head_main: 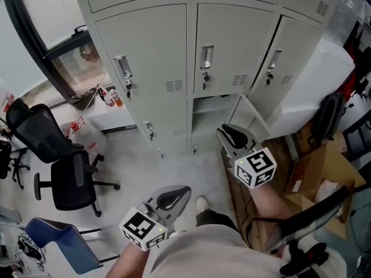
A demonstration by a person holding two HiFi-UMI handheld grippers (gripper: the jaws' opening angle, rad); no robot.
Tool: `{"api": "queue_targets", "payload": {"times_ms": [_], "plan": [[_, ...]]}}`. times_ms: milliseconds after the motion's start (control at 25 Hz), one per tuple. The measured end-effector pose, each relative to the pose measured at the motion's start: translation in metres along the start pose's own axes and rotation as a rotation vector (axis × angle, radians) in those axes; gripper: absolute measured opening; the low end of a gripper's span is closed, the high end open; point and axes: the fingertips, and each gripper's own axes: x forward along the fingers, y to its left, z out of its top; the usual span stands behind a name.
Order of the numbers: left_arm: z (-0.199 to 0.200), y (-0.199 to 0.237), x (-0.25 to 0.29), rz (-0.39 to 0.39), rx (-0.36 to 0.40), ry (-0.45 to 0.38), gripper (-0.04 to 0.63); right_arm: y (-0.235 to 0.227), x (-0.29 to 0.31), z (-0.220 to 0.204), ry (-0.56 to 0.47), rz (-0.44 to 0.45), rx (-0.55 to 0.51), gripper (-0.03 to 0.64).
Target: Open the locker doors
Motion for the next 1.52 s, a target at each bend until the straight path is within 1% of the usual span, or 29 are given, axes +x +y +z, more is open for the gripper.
{"api": "queue_targets", "payload": {"times_ms": [40,120,360,520,640,760,960,1200,1360,1520], "plan": [[0.004,0.003,0.005,0.005,0.002,-0.003,0.011,-0.007,0.009,0.009,-0.013,-0.002,-0.005,0.047],[0.014,0.009,0.016,0.016,0.003,-0.012,0.011,-0.021,0.028,0.029,-0.04,0.0,-0.008,0.104],[0.044,0.028,0.053,0.059,0.003,-0.021,0.011,-0.066,0.083,0.074,-0.101,0.011,-0.027,0.106],[0.051,0.042,0.073,0.086,-0.007,-0.029,0.011,-0.088,0.116,0.095,-0.141,-0.004,-0.044,0.117],[0.051,0.045,0.079,0.078,-0.002,-0.017,0.011,-0.097,0.138,0.101,-0.141,-0.026,-0.052,0.135],[0.055,0.056,0.078,0.072,0.002,-0.018,0.011,-0.104,0.155,0.109,-0.148,-0.064,-0.068,0.135],[0.062,0.075,0.065,0.039,0.019,-0.019,0.011,-0.109,0.176,0.109,-0.125,-0.125,-0.062,0.135],[0.064,0.099,0.044,-0.004,0.04,0.006,0.011,-0.115,0.188,0.108,-0.113,-0.237,-0.066,0.144],[0.068,0.112,0.033,-0.019,0.042,-0.002,0.011,-0.116,0.197,0.109,-0.11,-0.274,-0.055,0.146],[0.066,0.119,0.024,-0.046,0.043,0.005,0.011,-0.12,0.201,0.113,-0.13,-0.321,-0.024,0.146]]}}
